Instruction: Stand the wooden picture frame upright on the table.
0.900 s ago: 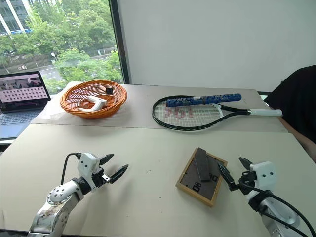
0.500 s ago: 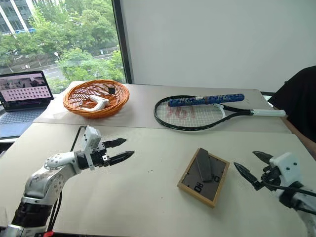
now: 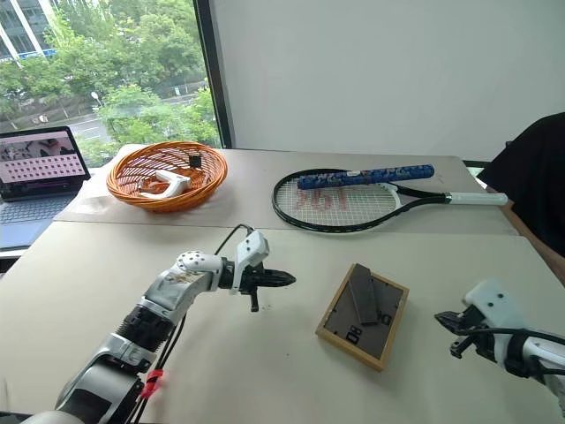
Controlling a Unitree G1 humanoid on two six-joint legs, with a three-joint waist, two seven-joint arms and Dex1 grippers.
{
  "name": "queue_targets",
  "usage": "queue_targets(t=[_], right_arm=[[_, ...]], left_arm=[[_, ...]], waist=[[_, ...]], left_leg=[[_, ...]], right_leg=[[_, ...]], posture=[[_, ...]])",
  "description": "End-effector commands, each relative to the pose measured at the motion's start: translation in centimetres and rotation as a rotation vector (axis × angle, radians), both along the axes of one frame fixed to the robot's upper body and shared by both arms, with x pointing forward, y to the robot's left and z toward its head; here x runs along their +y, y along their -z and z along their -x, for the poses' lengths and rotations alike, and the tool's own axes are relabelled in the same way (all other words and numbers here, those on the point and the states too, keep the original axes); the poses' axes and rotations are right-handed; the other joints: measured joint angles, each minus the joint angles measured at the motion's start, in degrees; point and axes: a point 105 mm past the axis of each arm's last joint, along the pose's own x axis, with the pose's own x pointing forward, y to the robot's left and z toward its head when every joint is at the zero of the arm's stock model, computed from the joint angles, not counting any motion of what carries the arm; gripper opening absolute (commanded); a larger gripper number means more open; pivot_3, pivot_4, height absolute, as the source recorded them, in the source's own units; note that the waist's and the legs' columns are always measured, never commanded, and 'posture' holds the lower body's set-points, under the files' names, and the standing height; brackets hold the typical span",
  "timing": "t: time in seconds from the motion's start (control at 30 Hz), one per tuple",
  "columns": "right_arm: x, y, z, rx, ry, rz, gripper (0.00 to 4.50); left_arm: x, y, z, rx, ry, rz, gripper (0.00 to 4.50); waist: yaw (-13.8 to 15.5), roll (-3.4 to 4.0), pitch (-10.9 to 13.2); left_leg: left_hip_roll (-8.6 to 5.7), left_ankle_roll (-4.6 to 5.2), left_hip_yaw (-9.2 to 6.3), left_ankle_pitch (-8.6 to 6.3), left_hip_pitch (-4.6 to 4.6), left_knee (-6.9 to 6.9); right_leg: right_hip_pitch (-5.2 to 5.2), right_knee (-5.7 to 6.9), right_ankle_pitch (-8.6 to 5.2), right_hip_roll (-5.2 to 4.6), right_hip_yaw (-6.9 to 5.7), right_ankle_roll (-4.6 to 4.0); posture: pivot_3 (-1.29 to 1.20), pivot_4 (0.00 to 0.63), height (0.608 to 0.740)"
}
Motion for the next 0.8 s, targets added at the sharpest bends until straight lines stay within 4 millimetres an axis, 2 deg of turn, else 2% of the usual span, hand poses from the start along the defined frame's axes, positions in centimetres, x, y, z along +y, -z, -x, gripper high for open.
queue_targets(t=[0.03, 0.2, 0.3, 0.43, 0.53, 0.67, 0.8], right_arm=[[2.5, 0.5, -0.3, 0.037, -0.07, -0.036, 0.12], [5.0, 1.7, -0.8, 0.07, -0.141, -0.057, 0.12], [7.5, 1.5, -2.6, 0.022, -0.197, -0.094, 0.12], [10.3, 1.5, -4.5, -0.004, -0.295, -0.102, 0.12], [11.7, 1.7, -5.2, 0.004, -0.348, -0.105, 0.12], [13.7, 1.8, -4.9, 0.036, -0.434, -0.133, 0.12], [16.0, 2.2, -4.4, 0.06, -0.51, -0.159, 0.12]], left_arm=[[-1.8, 0.2, 1.2, -0.02, 0.089, -0.016, 0.0], [-3.3, 1.0, 3.1, 0.018, 0.155, -0.007, 0.0], [-2.4, 1.9, 4.2, 0.071, 0.154, -0.024, 0.0], [0.7, 2.5, 4.5, 0.142, 0.072, -0.054, 0.0], [3.3, 2.7, 4.2, 0.168, -0.016, -0.073, 0.0], [7.8, 2.9, 3.6, 0.165, -0.171, -0.12, 0.0], [11.7, 2.9, 4.2, 0.176, -0.276, -0.161, 0.0]], waist=[[0.1, 0.0, 0.0], [0.5, 0.0, 0.0], [-0.6, 0.0, 0.0], [-1.6, 0.01, 0.0], [-1.8, 0.01, 0.0], [-1.9, 0.01, 0.0], [-2.3, 0.0, 0.0]], left_leg=[[-0.01, 0.0, -0.02, 0.0, -0.02, 0.0], [-0.05, 0.0, -0.05, 0.0, -0.09, 0.06], [-0.04, 0.0, -0.07, 0.01, -0.06, 0.08], [-0.05, 0.05, -0.17, 0.07, 0.06, 0.04], [-0.05, 0.07, -0.17, 0.09, 0.08, 0.01], [-0.05, 0.07, -0.18, 0.08, 0.08, -0.02], [-0.04, 0.07, -0.17, 0.08, 0.15, -0.05]], right_leg=[[0.0, 0.0, 0.01, 0.0, -0.01, -0.01], [0.01, 0.0, 0.02, -0.03, -0.02, 0.01], [0.01, 0.0, 0.02, -0.01, -0.02, 0.03], [0.06, 0.09, 0.03, 0.01, -0.04, 0.06], [0.07, 0.1, 0.02, 0.01, -0.04, 0.07], [0.07, 0.1, 0.02, 0.01, -0.06, 0.05], [0.1, 0.11, 0.01, 0.01, -0.07, 0.04]], posture=[[0.0, 0.15, 0.703], [0.0, 0.15, 0.703], [0.0, 0.15, 0.703], [0.0, 0.15, 0.703], [0.0, 0.15, 0.703], [0.0, 0.15, 0.703], [0.0, 0.15, 0.703]])
